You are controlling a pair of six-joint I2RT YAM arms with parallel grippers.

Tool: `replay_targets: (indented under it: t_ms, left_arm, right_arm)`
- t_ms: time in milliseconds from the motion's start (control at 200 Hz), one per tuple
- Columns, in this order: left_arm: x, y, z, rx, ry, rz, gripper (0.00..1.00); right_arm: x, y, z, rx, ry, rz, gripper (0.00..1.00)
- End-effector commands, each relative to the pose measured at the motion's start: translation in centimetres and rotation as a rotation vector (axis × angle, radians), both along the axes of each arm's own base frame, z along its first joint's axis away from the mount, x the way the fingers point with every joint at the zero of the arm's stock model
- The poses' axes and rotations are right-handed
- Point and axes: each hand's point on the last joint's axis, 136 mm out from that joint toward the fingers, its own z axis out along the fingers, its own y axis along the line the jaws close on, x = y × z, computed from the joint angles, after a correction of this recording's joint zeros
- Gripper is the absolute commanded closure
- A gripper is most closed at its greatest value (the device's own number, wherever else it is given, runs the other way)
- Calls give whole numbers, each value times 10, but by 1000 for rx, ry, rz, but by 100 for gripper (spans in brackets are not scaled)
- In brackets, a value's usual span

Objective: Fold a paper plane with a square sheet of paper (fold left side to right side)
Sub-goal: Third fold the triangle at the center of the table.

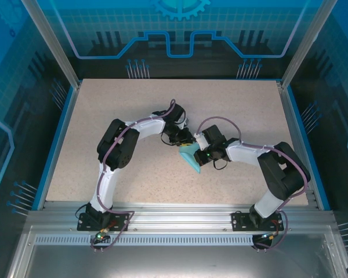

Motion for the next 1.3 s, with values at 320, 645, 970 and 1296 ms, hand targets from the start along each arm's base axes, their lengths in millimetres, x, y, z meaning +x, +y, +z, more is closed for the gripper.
replay_targets:
  t_ms: [320, 645, 970, 1296]
  left_arm:
    - [-18, 7, -32, 83, 64, -29, 78]
    - [-18, 7, -33, 86, 67, -26, 78]
    - [-18, 7, -32, 85, 66, -28, 78]
    - [-12, 4, -4, 59, 24, -38, 71]
  right_arm:
    - [6, -3, -1, 0, 19, -30, 100]
    - [9, -4, 6, 3, 1, -33, 100]
    - [7, -4, -3, -11, 32, -35, 100]
    - [-5, -13, -21, -41, 92, -66, 100]
